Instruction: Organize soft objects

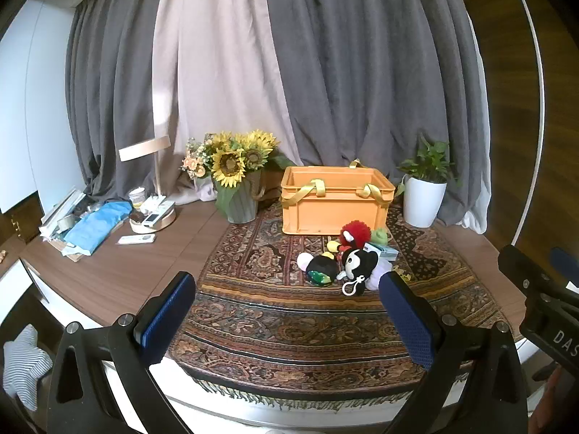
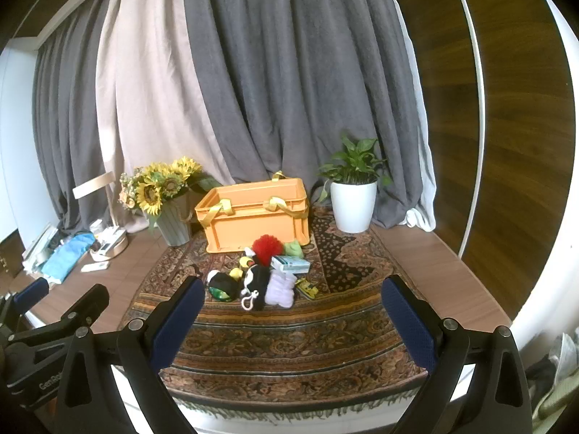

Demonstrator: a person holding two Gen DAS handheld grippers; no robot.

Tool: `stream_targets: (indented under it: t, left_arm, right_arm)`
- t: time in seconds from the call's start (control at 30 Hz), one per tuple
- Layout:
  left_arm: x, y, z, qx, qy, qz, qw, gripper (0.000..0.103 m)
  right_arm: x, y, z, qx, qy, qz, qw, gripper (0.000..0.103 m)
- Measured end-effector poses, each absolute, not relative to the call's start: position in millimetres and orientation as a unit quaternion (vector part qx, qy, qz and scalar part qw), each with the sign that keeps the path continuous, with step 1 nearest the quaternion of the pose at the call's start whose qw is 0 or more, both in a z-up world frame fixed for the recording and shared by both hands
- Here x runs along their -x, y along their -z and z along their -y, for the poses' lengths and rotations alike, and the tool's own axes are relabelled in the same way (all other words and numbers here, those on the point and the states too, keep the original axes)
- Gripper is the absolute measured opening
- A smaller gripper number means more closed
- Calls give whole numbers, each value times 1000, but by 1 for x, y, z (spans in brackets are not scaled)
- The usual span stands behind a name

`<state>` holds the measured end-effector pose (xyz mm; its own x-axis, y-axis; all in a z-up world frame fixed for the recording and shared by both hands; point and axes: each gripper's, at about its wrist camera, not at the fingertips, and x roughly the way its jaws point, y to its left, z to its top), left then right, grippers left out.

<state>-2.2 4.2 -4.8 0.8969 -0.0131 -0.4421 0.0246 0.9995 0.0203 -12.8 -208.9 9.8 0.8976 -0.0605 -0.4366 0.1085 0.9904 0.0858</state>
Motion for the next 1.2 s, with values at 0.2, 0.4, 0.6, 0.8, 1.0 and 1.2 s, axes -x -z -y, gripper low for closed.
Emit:
stream_targets:
  t: [0.2,0.4,0.6,0.8,1.0,1.2]
  left_arm:
    - [4,5,-6,-11,12,-225,974,103]
    - [4,6,-4,-13,11,-225,974,103]
    - [3,6,-1,-15,12,-227,974,103]
    - [0,3,-2,-14,17,-232,972,103]
    - [-1,1,-1,-16,19,-231,973,103]
    - [-1,2,-1,-16,18,-232,973,103]
  right_arm:
    - [11,-10,209,-54,44,-222,973,99]
    - [12,-9,209,-55,44,-222,973,99]
    - [12,-8,209,-54,44,-222,973,99]
    - [10,-9,210,-55,44,-222,973,99]
    - [11,-9,211,-55,44,-222,973,99]
    - [9,-8,211,-55,44,-222,973,99]
